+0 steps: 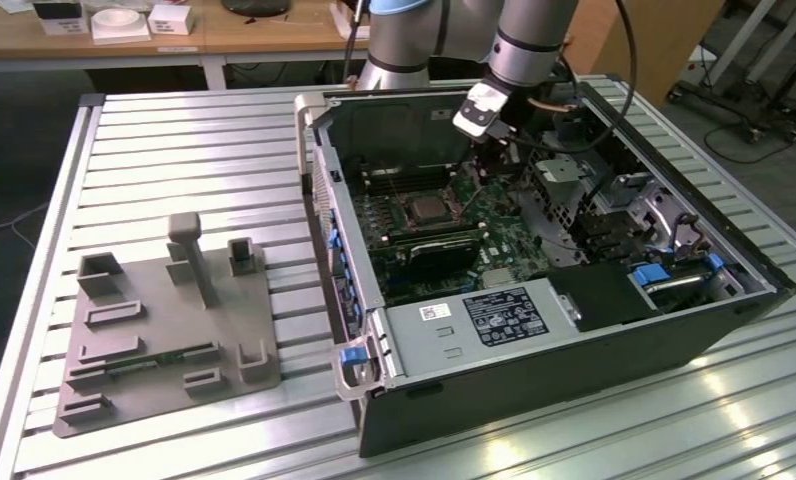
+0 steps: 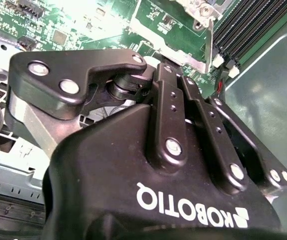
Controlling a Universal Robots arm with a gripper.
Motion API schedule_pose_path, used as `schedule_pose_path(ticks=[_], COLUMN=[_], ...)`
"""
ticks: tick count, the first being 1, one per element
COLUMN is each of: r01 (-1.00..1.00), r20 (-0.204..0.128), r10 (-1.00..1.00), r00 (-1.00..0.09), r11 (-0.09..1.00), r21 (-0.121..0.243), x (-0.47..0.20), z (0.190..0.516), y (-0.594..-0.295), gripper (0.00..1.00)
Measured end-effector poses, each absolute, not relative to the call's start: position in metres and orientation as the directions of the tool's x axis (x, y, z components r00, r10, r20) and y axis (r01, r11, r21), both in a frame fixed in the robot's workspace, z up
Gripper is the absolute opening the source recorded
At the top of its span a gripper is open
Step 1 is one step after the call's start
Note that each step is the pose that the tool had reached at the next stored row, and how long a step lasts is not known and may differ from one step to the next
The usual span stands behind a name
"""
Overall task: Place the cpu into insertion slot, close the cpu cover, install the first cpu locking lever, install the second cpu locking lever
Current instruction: 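Close the cpu cover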
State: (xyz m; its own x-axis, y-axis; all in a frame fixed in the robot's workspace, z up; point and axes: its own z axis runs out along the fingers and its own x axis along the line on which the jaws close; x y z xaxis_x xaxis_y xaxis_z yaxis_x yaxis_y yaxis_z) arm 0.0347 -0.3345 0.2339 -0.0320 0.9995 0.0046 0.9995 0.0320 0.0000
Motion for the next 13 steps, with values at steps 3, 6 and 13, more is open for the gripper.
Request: schedule_pose_path(ticks=[3,6,13], r01=[0.999,0.999,0.999], r20=[0.004,0.004,0.004], r10=[0.999,0.999,0.999], r00=[-0.032,-0.032,-0.032], r11=[0.032,0.032,0.032], r21=[0.000,0.000,0.000], x=[0.031,0.028,0.021], z=[0.233,0.233,0.231], y=[-0.335,-0.335,-0.335], gripper=[0.10,0.10,0.10])
